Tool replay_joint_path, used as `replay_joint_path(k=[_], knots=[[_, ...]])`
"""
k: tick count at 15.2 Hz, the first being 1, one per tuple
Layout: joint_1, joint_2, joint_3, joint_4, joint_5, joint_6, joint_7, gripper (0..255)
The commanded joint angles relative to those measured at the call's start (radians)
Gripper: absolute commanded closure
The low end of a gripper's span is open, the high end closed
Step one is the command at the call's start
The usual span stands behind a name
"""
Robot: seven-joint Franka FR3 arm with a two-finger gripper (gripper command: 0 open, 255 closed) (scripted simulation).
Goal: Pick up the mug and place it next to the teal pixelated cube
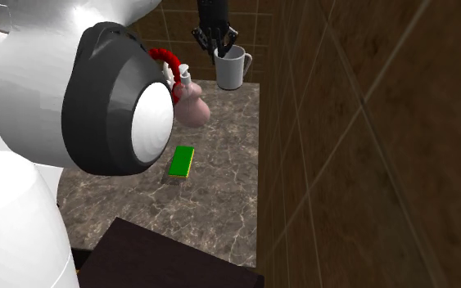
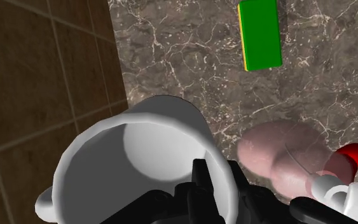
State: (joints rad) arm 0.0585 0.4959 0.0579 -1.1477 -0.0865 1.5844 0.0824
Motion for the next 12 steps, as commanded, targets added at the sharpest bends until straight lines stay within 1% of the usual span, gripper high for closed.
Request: replay_joint_path(k=[1, 5, 9, 10, 12], knots=[[0.002, 0.009, 0.000, 0.041, 0.000, -0.032, -0.001, 255], [0.005, 0.033, -0.001, 0.133, -0.002, -0.100, -0.005, 255], [0.009, 0.071, -0.002, 0.250, -0.004, -0.180, -0.010, 255], [0.010, 0.073, -0.002, 0.257, -0.004, -0.184, -0.010, 255], [0.028, -0.026, 0.008, 0.099, -0.001, -0.126, 0.025, 255]])
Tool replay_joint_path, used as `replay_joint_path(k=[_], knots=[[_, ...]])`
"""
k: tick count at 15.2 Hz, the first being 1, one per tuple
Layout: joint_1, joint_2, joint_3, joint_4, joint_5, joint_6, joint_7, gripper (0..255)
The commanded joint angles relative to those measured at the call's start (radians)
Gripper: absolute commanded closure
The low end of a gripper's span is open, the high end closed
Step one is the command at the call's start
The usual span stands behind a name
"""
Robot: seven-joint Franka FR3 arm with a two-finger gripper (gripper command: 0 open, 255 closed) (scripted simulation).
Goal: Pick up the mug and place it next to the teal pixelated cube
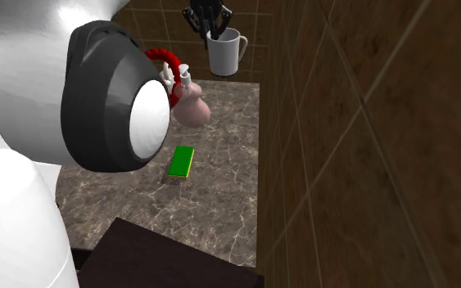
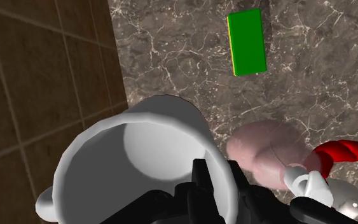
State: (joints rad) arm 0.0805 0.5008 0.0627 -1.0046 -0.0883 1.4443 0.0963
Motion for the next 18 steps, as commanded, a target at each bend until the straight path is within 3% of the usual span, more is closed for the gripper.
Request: replay_joint_path(k=[1, 8, 18], knots=[[0.015, -0.071, 0.008, -0.107, 0.002, 0.035, 0.028, 255], [0.085, -0.281, 0.052, -0.414, 0.015, 0.125, 0.153, 255], [0.188, -0.467, 0.139, -0.654, 0.047, 0.172, 0.345, 255]])
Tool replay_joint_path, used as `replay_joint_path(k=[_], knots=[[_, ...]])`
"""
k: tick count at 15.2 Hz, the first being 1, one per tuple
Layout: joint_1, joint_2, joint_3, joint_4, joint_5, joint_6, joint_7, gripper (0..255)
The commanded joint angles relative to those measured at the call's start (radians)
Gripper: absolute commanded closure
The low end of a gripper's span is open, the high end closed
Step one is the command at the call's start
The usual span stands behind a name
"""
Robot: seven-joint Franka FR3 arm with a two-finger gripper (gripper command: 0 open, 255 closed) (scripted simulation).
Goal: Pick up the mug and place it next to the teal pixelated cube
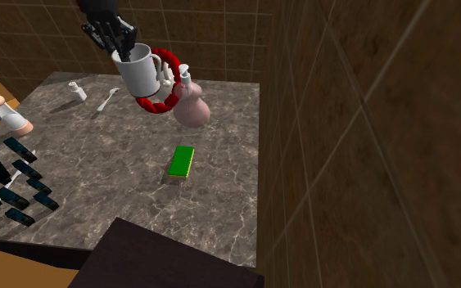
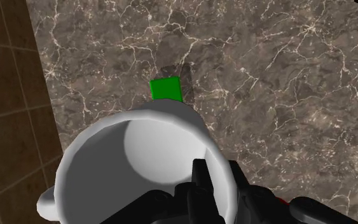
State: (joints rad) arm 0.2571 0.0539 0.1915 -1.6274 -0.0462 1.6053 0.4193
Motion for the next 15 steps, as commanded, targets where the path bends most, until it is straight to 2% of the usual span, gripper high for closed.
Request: replay_joint_path(k=[1, 8, 15], knots=[[0.022, -0.033, 0.020, -0.047, 0.009, 0.013, 0.043, 255], [0.097, -0.098, 0.097, -0.121, 0.037, 0.021, 0.192, 255], [0.174, -0.113, 0.183, -0.135, 0.060, 0.019, 0.352, 255]])
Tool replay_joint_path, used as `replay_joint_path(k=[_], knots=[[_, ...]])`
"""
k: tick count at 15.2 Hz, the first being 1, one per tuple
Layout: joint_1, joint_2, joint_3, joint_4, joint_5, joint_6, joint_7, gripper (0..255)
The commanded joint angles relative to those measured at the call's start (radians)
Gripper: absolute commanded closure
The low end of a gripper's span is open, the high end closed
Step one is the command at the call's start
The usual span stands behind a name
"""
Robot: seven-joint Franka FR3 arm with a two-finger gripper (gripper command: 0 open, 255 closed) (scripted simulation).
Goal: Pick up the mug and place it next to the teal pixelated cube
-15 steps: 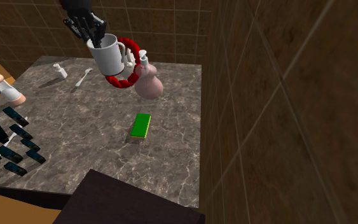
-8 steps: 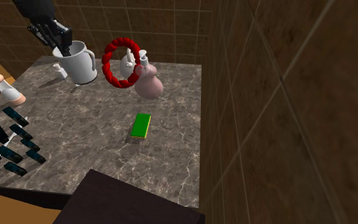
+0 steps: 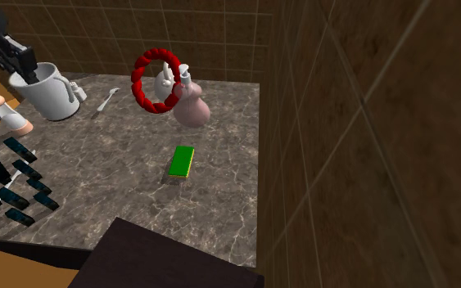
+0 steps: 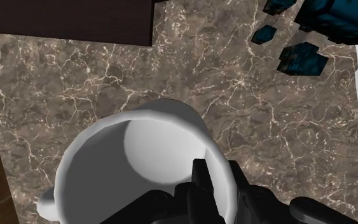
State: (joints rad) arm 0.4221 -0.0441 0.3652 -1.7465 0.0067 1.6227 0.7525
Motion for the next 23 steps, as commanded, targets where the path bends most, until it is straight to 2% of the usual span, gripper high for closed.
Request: replay_joint_path(k=[1, 5, 23], knots=[[0.021, -0.013, 0.022, -0.014, 0.009, 0.001, 0.043, 255], [0.065, 0.005, 0.072, 0.007, 0.012, -0.002, 0.138, 255], [0.067, 0.018, 0.076, -0.221, 0.007, 0.239, 0.141, 255]])
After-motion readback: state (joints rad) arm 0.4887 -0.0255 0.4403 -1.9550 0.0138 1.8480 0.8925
